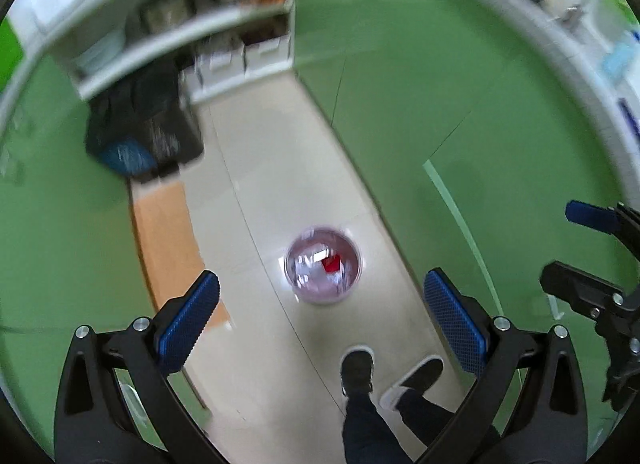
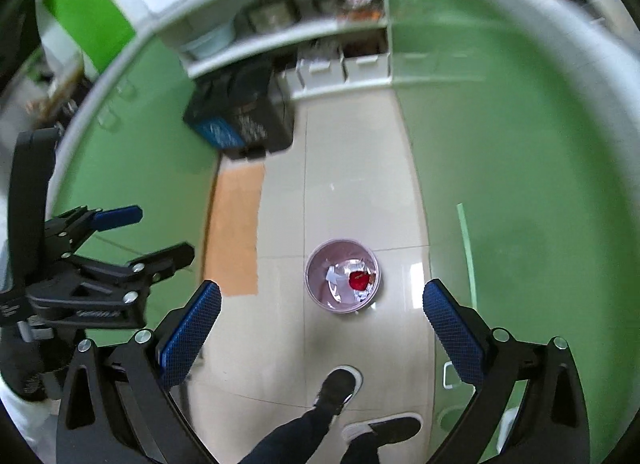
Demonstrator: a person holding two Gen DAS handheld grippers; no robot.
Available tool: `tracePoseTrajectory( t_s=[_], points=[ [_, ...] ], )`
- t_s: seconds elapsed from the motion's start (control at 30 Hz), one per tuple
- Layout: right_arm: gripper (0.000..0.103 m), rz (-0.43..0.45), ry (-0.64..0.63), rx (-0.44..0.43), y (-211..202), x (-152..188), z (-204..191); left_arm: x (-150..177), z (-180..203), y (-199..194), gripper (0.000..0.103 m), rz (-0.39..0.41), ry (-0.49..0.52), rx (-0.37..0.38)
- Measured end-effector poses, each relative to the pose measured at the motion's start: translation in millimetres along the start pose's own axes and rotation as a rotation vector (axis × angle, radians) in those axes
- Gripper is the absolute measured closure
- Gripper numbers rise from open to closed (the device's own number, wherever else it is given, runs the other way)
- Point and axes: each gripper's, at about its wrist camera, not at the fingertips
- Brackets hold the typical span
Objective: Collect trash
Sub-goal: 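Move both tools back up to the counter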
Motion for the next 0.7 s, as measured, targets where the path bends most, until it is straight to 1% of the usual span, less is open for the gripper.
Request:
tracePoseTrajectory(
  t_s=[0.03,0.1,0.13,0.23,0.3,0.33,0.43,0.47,0.5,0.6,0.7],
  points=[
    [0.006,0.02,0.019,0.006,-26.2,-2.1,3.0,-10.5,10.3,-20.3,0.003,0.024,0.027,0.004],
    [0.006,0.057,0.041,0.03,-58.7,-4.8,8.9,-29.2,31.4,-53.2,0.003,0.057,0.068,0.022],
    [0.006,0.082,0.06,0.045,-82.0,-3.8,14.6,-35.0,39.0,-62.9,0.003,0.066,0.086,0.031],
    [0.006,0.148,0.133,0.095,-132.3,5.0,36.3,-53.6,77.0,-93.3,0.003,0.096,0.167,0.064],
    [0.006,0.199,0.189,0.135,-162.1,13.9,56.4,-65.0,109.0,-108.9,0.003,0.117,0.225,0.109],
    [0.006,0.22,0.214,0.152,-172.4,17.9,62.8,-67.6,121.1,-113.4,0.003,0.125,0.246,0.129],
    [0.006,0.282,0.293,0.244,-206.4,38.8,95.3,-77.1,168.0,-124.1,0.003,0.142,0.334,0.202],
    [0.006,0.296,0.317,0.29,-215.7,46.8,107.1,-80.4,185.0,-125.2,0.003,0.146,0.366,0.228],
    [0.006,0.307,0.344,0.313,-223.2,55.6,118.8,-83.8,205.7,-126.5,0.003,0.145,0.411,0.248],
    [0.006,0.329,0.428,0.387,-251.9,76.4,150.9,-92.2,251.7,-126.8,0.003,0.148,0.484,0.306],
    [0.006,0.337,0.493,0.439,-271.3,95.3,175.9,-101.3,293.7,-129.9,0.003,0.157,0.523,0.363]
  ],
)
Point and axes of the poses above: each gripper's, at about its wrist camera, not at the fingertips, and y roughly the way its jaws point, z to its right, x to its underside, and after that the axes turned 5 degrees about z, right-handed
